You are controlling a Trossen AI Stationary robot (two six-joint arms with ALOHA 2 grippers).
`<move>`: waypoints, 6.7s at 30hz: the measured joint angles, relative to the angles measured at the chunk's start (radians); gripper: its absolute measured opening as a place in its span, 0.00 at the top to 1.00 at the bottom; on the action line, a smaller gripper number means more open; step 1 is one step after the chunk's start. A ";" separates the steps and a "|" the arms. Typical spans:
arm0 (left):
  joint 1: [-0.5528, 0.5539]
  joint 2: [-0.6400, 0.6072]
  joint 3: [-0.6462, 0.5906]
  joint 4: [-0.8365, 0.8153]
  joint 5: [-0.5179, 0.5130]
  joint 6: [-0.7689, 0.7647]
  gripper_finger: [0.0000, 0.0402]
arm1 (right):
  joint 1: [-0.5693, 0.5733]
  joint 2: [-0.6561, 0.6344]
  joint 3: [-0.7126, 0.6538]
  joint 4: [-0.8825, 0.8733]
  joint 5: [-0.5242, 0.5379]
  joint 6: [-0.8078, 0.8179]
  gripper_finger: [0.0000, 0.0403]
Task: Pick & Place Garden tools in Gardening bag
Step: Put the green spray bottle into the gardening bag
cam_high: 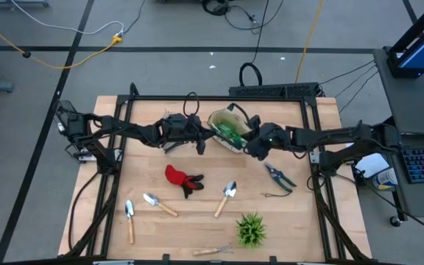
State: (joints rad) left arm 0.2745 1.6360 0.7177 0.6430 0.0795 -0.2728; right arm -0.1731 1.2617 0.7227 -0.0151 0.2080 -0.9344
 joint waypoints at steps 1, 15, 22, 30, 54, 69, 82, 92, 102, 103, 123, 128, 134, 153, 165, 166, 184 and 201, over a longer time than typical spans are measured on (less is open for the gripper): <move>-0.005 0.000 0.000 0.008 0.000 0.000 0.97 | -0.008 0.003 0.000 -0.021 -0.027 0.007 1.00; -0.128 0.000 0.000 0.021 -0.044 0.184 0.95 | -0.029 0.075 0.001 -0.104 -0.218 0.096 1.00; -0.142 0.000 0.000 0.021 -0.058 0.193 0.96 | -0.029 0.131 0.001 -0.044 -0.210 0.148 1.00; -0.159 0.000 0.000 0.010 -0.066 0.226 0.98 | -0.022 0.203 0.000 0.149 -0.205 0.153 1.00; -0.150 0.000 0.000 -0.020 -0.204 0.148 0.97 | -0.011 0.046 -0.001 0.166 0.003 0.128 0.99; -0.111 0.000 0.000 -0.043 -0.161 0.049 0.98 | -0.011 -0.114 -0.001 0.087 0.001 0.293 0.74; -0.136 -0.016 -0.001 -0.055 0.026 0.081 0.80 | -0.011 -0.114 -0.001 0.032 -0.001 0.350 0.66; -0.145 -0.194 0.000 -0.072 0.018 0.148 0.80 | -0.011 -0.114 -0.001 0.010 -0.014 0.343 0.67; -0.107 -0.188 0.162 -0.335 0.048 0.161 0.80 | -0.043 -0.051 -0.002 0.057 -0.079 0.276 0.67; -0.107 -0.182 0.196 -0.398 0.043 0.178 0.80 | -0.044 -0.047 -0.001 0.070 -0.078 0.271 0.67; 0.076 0.234 0.893 -1.137 0.059 0.427 0.98 | -0.090 -0.047 -0.001 0.110 -0.081 0.259 0.67; 0.078 0.352 0.961 -1.205 0.056 0.448 0.99 | -0.089 -0.047 -0.001 0.108 -0.079 0.257 0.67; 0.078 0.412 0.967 -1.192 0.054 0.474 0.99 | -0.089 -0.047 -0.001 0.108 -0.080 0.258 0.67; 0.085 0.555 0.970 -1.151 0.061 0.507 0.99 | -0.089 -0.047 -0.001 0.100 -0.081 0.267 0.67; 0.081 0.568 0.969 -1.156 0.053 0.506 0.99 | -0.089 -0.047 -0.001 0.100 -0.081 0.268 0.67; 0.081 0.568 0.969 -1.157 0.052 0.506 0.99 | -0.089 -0.047 -0.001 0.100 -0.081 0.268 0.67; 0.080 0.569 0.967 -1.174 0.073 0.497 1.00 | -0.089 -0.047 -0.001 0.084 -0.082 0.268 0.67; 0.049 0.445 0.965 -1.202 0.048 0.451 0.75 | -0.087 -0.047 -0.001 0.093 -0.079 0.300 0.65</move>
State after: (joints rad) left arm 0.3238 2.0814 1.6824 -0.5589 0.1278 0.1783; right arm -0.2600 1.2144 0.7216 0.0780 0.1285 -0.6346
